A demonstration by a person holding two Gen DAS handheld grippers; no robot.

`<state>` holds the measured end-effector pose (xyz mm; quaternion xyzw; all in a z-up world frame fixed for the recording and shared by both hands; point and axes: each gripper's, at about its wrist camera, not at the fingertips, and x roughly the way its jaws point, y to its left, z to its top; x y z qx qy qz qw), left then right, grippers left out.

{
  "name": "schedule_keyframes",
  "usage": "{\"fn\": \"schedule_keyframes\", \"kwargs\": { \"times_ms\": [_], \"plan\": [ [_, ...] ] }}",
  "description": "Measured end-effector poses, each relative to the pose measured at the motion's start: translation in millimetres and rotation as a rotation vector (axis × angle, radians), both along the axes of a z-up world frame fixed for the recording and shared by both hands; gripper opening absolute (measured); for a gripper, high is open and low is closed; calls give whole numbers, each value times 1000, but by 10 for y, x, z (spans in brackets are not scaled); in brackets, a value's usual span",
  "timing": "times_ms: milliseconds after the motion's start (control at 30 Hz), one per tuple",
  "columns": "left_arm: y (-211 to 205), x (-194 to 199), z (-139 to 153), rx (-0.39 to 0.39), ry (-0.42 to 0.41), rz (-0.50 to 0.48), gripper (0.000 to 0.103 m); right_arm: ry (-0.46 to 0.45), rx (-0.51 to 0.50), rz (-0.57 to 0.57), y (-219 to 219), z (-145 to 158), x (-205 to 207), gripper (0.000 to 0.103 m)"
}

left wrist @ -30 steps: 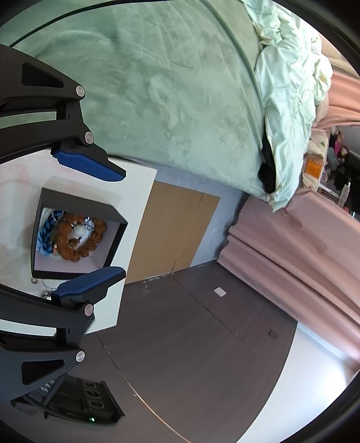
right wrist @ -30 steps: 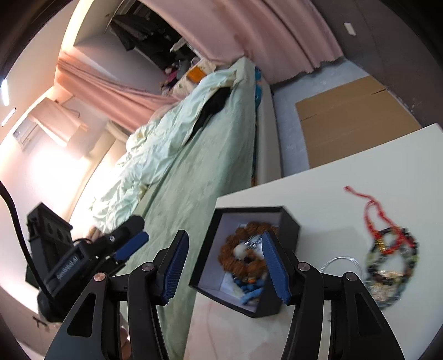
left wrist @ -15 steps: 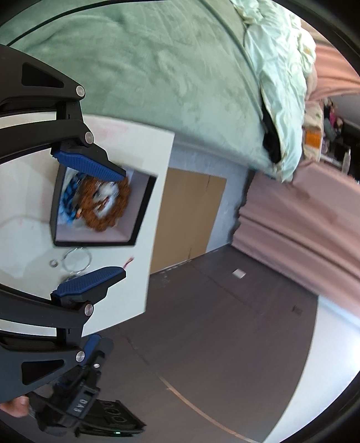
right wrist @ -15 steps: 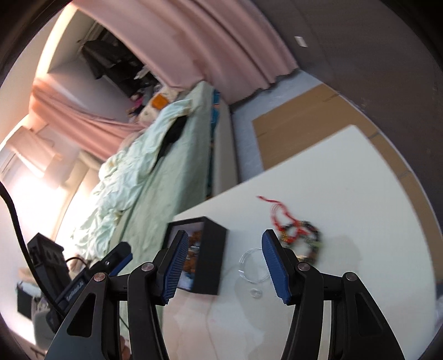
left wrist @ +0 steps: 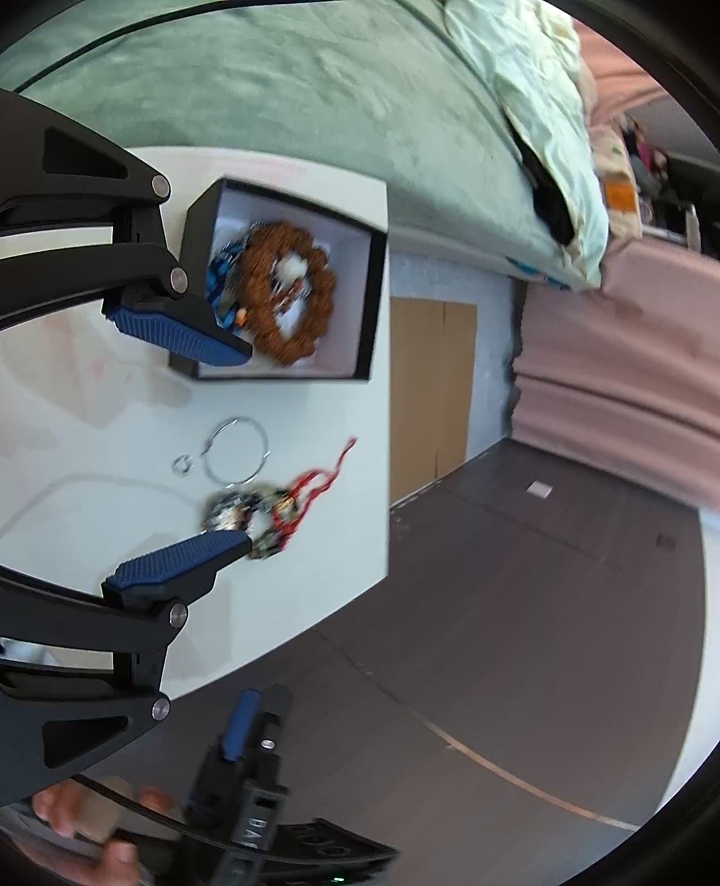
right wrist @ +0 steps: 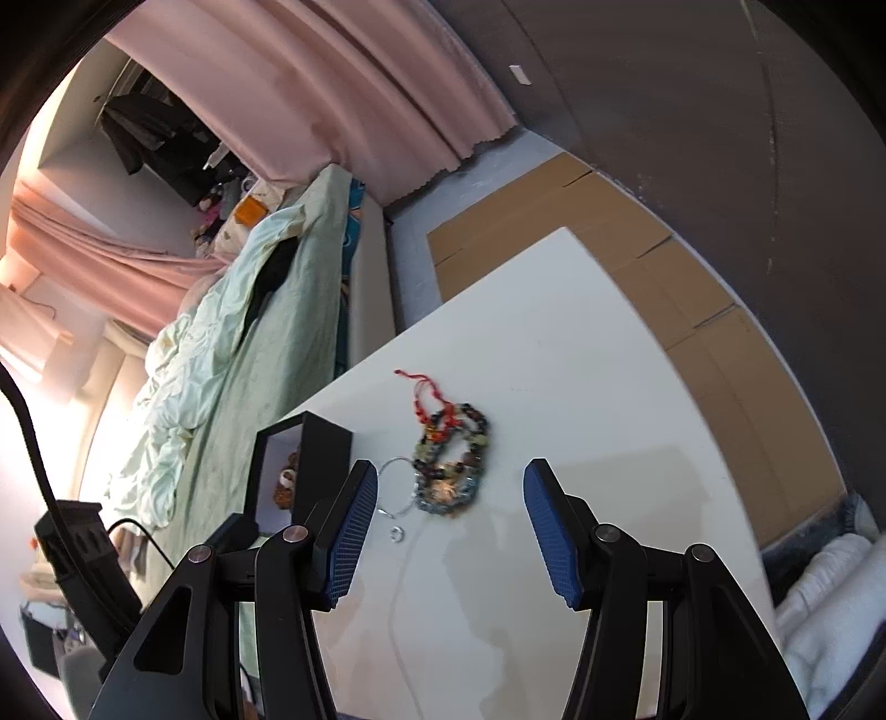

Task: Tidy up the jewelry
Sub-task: 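Reach the left tool to the small silver ring and close on it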

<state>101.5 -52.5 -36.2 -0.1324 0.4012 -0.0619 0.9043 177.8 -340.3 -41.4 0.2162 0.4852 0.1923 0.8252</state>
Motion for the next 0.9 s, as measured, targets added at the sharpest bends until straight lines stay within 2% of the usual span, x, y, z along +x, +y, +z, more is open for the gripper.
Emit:
{"fn": "schedule_keyframes", "kwargs": {
  "times_ms": [100,167,400,500,833,900],
  "plan": [
    [-126,-27,-77,28,12,-28,61,28,-46,-15,-62,-48,-21,56],
    [-191,-34,-130,44,22,-44,55,57,-73,-27,-111,-101,-31,56],
    [-413,7,-393,93,69,-96,50,87,-58,-48,-280,-151,-67,56],
    [-521,66,-523,120,98,-115,43,91,-52,-46,-290,-151,-68,56],
    [-649,194,-726,192,116,-121,42,101,-44,-33,-251,-166,16,56],
    [-661,230,-753,208,118,-118,39,107,-43,-31,-237,-179,42,56]
  ]
}}
